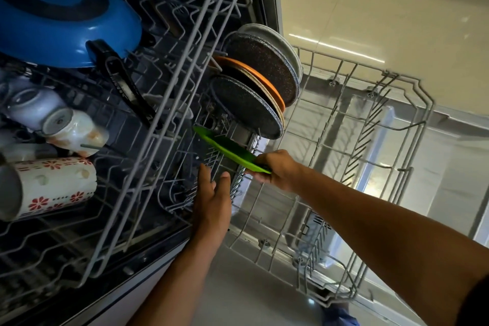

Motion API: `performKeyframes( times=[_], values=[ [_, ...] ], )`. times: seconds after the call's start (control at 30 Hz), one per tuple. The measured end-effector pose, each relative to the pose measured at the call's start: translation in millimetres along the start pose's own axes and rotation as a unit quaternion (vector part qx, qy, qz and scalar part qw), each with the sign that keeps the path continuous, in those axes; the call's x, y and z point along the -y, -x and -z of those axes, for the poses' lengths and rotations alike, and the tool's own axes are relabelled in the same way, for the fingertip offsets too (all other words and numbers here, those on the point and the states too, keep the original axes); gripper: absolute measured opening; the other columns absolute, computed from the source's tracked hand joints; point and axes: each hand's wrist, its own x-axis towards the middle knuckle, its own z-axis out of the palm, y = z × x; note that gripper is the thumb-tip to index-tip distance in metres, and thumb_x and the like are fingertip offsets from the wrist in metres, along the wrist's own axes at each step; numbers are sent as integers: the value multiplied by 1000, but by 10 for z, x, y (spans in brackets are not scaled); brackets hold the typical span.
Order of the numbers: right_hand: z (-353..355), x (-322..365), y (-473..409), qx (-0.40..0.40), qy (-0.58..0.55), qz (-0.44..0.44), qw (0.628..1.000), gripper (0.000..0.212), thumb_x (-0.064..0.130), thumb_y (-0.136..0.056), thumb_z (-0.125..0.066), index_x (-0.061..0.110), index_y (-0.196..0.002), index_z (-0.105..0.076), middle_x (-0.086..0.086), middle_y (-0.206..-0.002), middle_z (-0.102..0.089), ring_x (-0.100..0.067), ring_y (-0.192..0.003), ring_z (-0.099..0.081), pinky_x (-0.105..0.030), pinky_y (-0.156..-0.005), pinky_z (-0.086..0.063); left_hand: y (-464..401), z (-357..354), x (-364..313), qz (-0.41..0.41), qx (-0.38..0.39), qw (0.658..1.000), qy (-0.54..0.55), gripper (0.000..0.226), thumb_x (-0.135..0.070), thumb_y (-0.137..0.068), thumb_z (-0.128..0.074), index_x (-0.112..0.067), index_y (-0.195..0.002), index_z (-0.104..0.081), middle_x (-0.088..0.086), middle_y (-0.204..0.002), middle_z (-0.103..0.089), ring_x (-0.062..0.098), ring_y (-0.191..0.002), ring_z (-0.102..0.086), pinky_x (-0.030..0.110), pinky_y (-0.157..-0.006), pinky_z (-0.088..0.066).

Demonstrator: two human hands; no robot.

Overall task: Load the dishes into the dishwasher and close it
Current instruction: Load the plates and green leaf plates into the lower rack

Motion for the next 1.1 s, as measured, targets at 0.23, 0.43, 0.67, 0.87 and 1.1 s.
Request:
performKeyframes(
  times=[0.23, 0.43, 0.67, 0.87, 1.1],
  values=[
    [162, -70, 45, -91, -90, -9, 992, 19, -2, -97, -56, -14, -113, -55, -32, -101, -65, -28, -48, -69, -29, -43, -56, -27, -117, -9, -2, 11, 1000, -1, 66, -33, -108, -49, -28, -164, -16, 1, -167, -31, 13, -147, -37, 24, -103, -28],
    [120, -248, 10, -199, -24, 53, 978, 17, 10, -94, -57, 7, -111, -55, -17, -83, -72, -33, -69, -77, -53, -70, -65, -1, -151, 18, -5, 11, 1000, -10, 65, -34, -108, -48, -28, -165, -16, 2, -167, -30, 17, -147, -38, 27, -104, -31],
    [75, -145, 32, -144, 16, 57, 988, 16, 8, -106, -39, 11, -121, -45, -23, -98, -62, -20, -55, -59, -26, -44, -48, -8, -77, 8, -7, 16, 1000, -13, 65, -37, -108, -47, -31, -164, -15, -1, -166, -32, 2, -123, -38, 6, -76, -35],
    [70, -74, 331, -167, 145, 90, 971, 29, 35, -107, -47, 11, -123, -46, -17, -108, -63, -25, -75, -62, -36, -61, -54, 158, -13, -89, -11, 18, 1000, 2, 65, -37, -109, -45, -30, -165, -13, 1, -169, -27, 19, -144, -40, 23, -95, -34],
    [-176, -91, 592, -202, 226, 101, 947, 40, 28, -107, -42, 3, -138, -44, -18, -122, -60, -29, -99, -59, -28, -63, -40, 464, 54, -229, -37, 12, 999, 8, 64, -42, -108, -44, -33, -164, -14, -1, -168, -28, 19, -146, -39, 29, -105, -32]
  ],
)
